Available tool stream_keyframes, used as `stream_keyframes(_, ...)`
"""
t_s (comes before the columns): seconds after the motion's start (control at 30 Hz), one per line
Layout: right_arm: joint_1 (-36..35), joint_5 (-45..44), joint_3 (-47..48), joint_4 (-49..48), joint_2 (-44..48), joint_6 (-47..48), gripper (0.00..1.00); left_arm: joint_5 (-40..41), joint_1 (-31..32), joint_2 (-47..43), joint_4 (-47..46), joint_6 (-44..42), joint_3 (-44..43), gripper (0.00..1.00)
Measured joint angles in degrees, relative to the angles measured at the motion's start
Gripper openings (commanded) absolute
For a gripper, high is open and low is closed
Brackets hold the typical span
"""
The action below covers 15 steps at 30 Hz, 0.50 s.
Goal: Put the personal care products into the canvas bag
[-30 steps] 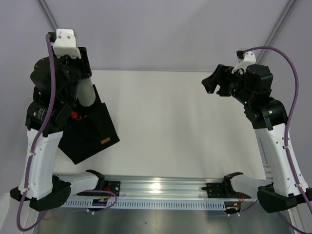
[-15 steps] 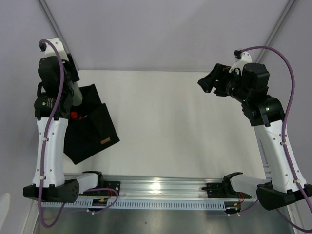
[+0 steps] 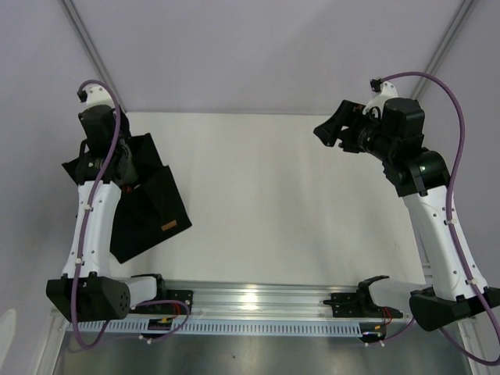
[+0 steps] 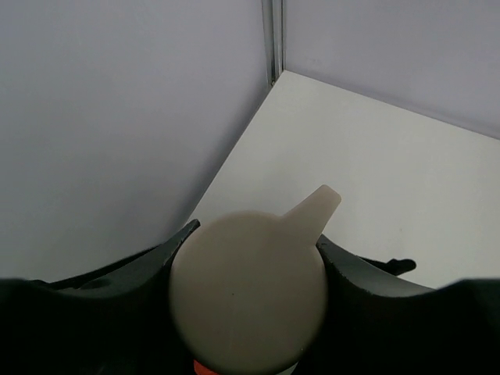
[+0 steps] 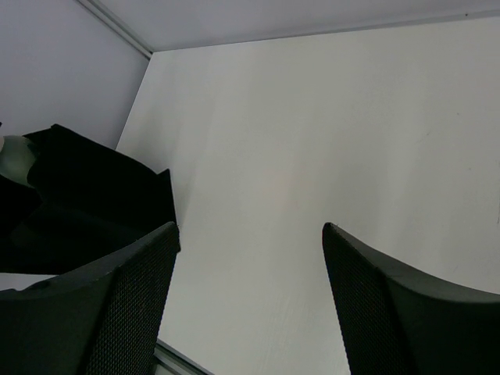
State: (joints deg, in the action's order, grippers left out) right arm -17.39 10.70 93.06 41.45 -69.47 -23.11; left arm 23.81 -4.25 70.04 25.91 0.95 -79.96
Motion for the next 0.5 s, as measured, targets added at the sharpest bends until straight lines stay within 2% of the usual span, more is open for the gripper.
stream_keyframes(0.13,0.0,0.5,0.1,-0.3,-1.4,-0.5,0.78,-1.7,-0.8,-1.6,-8.3,0.0,9.4,0.0)
stream_keyframes(0.23,0.0,0.8,0.1,-0.6,-2.3,-0.7,0.78,-3.8,-0.9,-1.6,-11.7,0.1,12.9,0.0)
stream_keyframes(0.5,0.0,0.8,-1.2,-3.3,-2.1,-1.9,0.78,-7.6,-2.3,-1.5,-18.1,0.8,13.9,0.0)
